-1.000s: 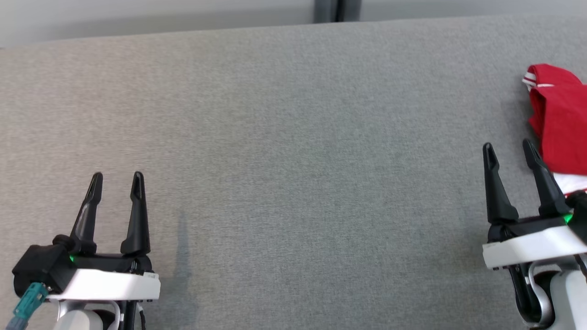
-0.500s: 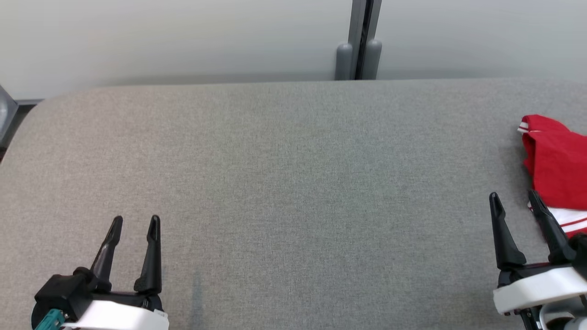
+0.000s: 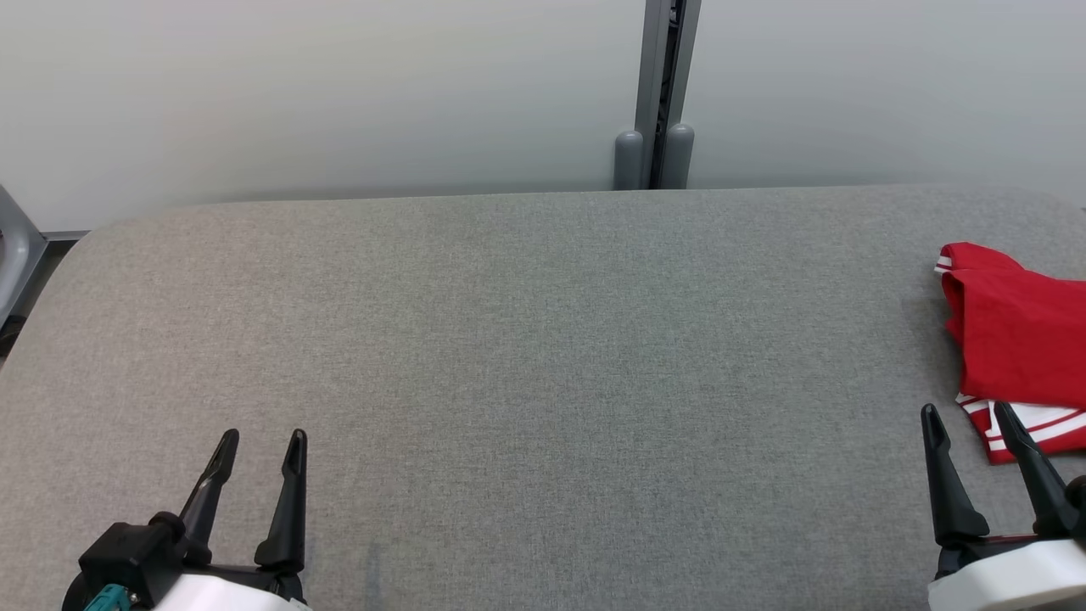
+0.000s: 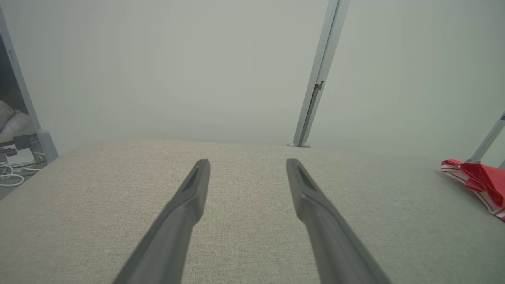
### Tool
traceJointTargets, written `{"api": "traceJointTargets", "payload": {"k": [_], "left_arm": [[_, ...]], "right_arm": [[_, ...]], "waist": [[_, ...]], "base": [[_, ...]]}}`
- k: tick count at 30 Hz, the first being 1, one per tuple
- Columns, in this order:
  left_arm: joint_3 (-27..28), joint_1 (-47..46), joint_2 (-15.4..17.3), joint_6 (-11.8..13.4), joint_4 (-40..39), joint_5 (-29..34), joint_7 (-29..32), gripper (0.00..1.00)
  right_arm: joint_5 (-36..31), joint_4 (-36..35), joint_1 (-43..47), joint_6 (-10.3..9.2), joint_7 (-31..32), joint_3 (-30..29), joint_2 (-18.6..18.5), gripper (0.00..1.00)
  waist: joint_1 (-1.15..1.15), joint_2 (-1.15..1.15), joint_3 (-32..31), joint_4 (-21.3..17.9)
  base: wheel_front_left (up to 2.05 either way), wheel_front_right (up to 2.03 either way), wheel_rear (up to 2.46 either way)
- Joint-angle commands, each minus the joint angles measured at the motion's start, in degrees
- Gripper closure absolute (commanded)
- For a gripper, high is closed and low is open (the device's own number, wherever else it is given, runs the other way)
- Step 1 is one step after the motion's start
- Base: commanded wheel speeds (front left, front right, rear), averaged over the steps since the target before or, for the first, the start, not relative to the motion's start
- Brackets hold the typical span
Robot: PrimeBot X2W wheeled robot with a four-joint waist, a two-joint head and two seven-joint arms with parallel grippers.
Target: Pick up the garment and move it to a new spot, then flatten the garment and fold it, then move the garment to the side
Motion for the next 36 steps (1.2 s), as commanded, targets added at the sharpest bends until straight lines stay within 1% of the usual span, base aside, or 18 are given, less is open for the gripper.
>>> {"api": "traceJointTargets", "payload": {"k": [1, 16, 36], "left_arm": [[-0.1, 0.7, 0.2, 0.3, -0.2, -0.2, 0.1, 0.00], [-0.4, 0.4, 0.7, 0.4, 0.8, -1.1, 0.4, 0.00], [-0.9, -0.3, 1.3, 0.8, 1.8, -1.7, 0.2, 0.00]], "right_arm": [[-0.3, -0.6, 1.0, -0.02, 0.4, -0.2, -0.1, 0.00], [-0.9, -2.9, 2.0, -0.02, 1.2, -0.7, 0.5, 0.00], [-0.5, -2.3, 2.0, -0.02, 0.8, -0.2, 1.0, 0.00]], "waist": [[0.00, 0.00, -0.1, 0.0], [0.00, 0.00, -0.1, 0.0], [0.00, 0.00, -0.5, -0.1]], "base": [[0.00, 0.00, 0.00], [0.00, 0.00, 0.00], [0.00, 0.00, 0.00]]}}
